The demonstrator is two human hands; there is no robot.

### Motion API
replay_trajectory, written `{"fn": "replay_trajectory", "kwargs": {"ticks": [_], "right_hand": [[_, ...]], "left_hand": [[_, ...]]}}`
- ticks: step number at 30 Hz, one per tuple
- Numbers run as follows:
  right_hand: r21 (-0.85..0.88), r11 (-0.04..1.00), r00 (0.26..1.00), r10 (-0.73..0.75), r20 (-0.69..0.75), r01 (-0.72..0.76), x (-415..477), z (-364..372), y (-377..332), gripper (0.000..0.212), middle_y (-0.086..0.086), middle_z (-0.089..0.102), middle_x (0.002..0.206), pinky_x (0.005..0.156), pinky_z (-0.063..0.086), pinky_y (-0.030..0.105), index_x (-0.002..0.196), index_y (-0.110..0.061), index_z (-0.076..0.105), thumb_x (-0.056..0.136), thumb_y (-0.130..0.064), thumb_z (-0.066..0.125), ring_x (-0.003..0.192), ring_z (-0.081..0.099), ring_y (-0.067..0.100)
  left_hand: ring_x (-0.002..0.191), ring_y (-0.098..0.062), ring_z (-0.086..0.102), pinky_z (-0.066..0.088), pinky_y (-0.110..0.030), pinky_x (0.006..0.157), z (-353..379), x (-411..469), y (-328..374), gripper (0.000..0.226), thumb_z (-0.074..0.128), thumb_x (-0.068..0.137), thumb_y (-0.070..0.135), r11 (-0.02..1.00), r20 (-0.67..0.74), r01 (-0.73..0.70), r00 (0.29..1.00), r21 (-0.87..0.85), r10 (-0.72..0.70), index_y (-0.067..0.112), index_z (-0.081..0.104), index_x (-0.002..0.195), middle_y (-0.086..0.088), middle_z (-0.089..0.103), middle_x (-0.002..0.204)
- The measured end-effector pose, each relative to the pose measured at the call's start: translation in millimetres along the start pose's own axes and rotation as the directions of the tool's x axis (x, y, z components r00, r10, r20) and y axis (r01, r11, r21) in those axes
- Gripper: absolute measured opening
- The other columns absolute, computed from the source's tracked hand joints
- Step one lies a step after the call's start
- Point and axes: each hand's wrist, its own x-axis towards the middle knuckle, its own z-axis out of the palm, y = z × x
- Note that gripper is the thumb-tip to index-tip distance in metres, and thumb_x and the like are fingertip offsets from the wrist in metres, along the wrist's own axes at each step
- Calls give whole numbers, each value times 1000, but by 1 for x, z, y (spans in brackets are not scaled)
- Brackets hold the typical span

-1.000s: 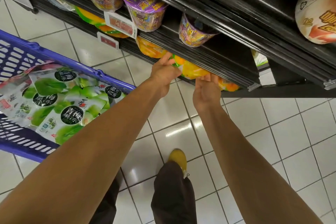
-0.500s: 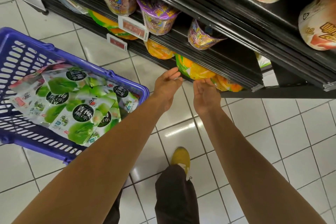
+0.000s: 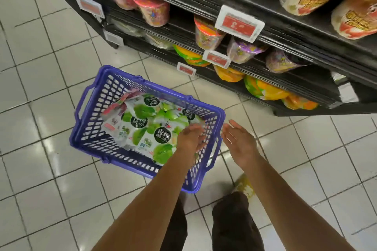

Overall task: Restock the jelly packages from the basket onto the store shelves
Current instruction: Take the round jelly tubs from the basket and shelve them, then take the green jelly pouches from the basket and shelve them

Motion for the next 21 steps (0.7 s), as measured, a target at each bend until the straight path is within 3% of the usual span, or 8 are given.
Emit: {"fn": "replay_trajectory", "kwargs": {"ticks": [2, 6, 9, 12, 15, 18, 19, 21], "right_hand": [[-8, 999, 998, 44, -42, -44, -11, 14, 18, 21, 8, 69, 93, 74, 52, 27, 109, -10, 62, 94, 3, 56, 82, 65, 19], [-71, 990, 992, 124, -6, -124, -22, 37, 57, 18, 3, 67, 74, 56, 52, 22, 98, -12, 60, 95, 3, 51, 63, 62, 14], [-229, 970, 996, 87, 15, -81, -21, 47, 80, 18, 6, 68, 79, 61, 52, 26, 100, -9, 64, 92, 4, 55, 68, 62, 19], [-495, 869, 999, 21, 36, -1, -8, 48, 101, 23, 4, 68, 88, 67, 53, 29, 111, -5, 67, 91, 3, 60, 79, 65, 19], [-791, 606, 995, -95, 35, 86, 15, 48, 111, 31, 1, 68, 105, 74, 48, 25, 117, -13, 66, 89, -5, 59, 97, 65, 21], [-899, 429, 991, -127, 40, 91, 42, 47, 119, 43, 5, 66, 121, 60, 45, 11, 132, -16, 55, 90, -16, 63, 88, 64, 15], [-896, 433, 991, -123, 49, 98, 51, 47, 121, 51, 7, 64, 127, 66, 48, 9, 137, -15, 51, 89, -17, 67, 94, 64, 17], [-901, 422, 993, -99, 67, 103, 65, 47, 125, 68, 11, 57, 138, 93, 50, 25, 144, -11, 40, 85, -19, 74, 118, 59, 26]], "left_hand": [[52, -8, 60, 44, -25, 58, -30, -6, -2, 15, 53, 96, 3, 999, -12, 16, 1000, 47, -16, 13, 63, 89, 0, 60, 75], [54, -11, 61, 47, -23, 52, -78, -1, 1, 14, 51, 97, 2, 995, -101, 58, 994, 76, -51, 10, 62, 99, 0, 65, 72], [54, -14, 61, 47, -24, 54, -104, 9, 2, 11, 53, 97, 4, 987, -172, 110, 981, 119, -88, 9, 63, 94, 2, 65, 57], [72, -23, 61, 50, -33, 69, -123, 28, -5, 12, 67, 87, 13, 961, -245, 47, 969, 272, 23, 6, 66, 98, -11, 65, 78], [105, -33, 64, 51, -39, 92, -138, 49, -11, 32, 69, 85, 12, 834, -295, -30, 928, 550, 228, 3, 65, 116, -20, 68, 115], [116, -34, 60, 47, -37, 95, -147, 76, -12, 60, 73, 84, 14, 695, -252, -57, 908, 717, 334, 7, 50, 139, -19, 62, 129], [121, -34, 56, 44, -38, 99, -148, 86, -12, 66, 74, 84, 19, 653, -227, -59, 911, 755, 345, 8, 45, 142, -19, 59, 133], [130, -36, 45, 36, -42, 107, -149, 104, -13, 69, 72, 85, 31, 579, -216, -31, 911, 815, 352, 10, 43, 144, -18, 53, 139]]}}
